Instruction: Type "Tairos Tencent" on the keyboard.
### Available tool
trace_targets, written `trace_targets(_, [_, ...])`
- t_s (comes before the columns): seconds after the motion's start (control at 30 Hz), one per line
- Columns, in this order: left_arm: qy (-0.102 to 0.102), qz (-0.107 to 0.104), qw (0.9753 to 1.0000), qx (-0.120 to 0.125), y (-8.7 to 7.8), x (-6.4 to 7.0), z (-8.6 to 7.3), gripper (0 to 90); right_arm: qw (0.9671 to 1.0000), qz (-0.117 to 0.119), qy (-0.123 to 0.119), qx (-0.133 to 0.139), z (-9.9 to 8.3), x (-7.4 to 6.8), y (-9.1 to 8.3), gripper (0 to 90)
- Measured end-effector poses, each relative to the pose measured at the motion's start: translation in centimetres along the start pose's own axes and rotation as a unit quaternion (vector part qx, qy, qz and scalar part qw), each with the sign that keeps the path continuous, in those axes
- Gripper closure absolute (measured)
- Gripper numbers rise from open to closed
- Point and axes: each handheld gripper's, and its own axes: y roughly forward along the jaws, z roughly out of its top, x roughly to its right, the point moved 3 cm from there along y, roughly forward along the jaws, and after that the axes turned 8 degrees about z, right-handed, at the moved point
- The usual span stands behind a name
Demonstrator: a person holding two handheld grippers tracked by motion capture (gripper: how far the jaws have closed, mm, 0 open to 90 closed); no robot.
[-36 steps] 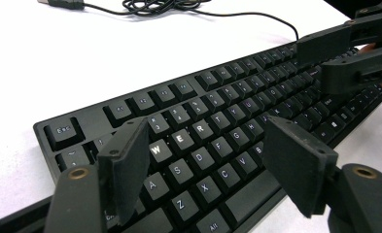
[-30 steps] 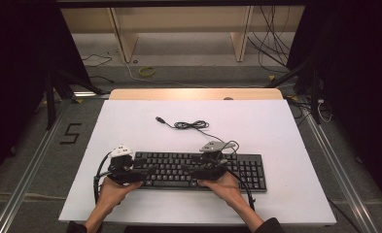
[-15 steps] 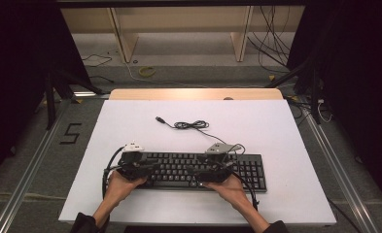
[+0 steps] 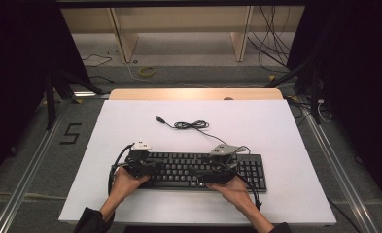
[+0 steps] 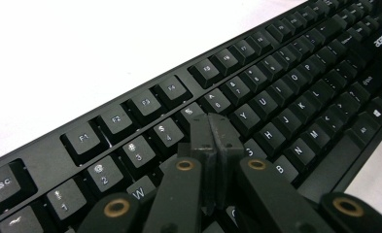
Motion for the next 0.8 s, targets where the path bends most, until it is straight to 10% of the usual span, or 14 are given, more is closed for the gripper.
trace_targets(0.8, [0.012,0.001,0.9999,-0.006,0.42,0.35,-0.2,87.8,1.0,0.001,0.0,-0.005,-0.08,-0.02,0.35,35.0])
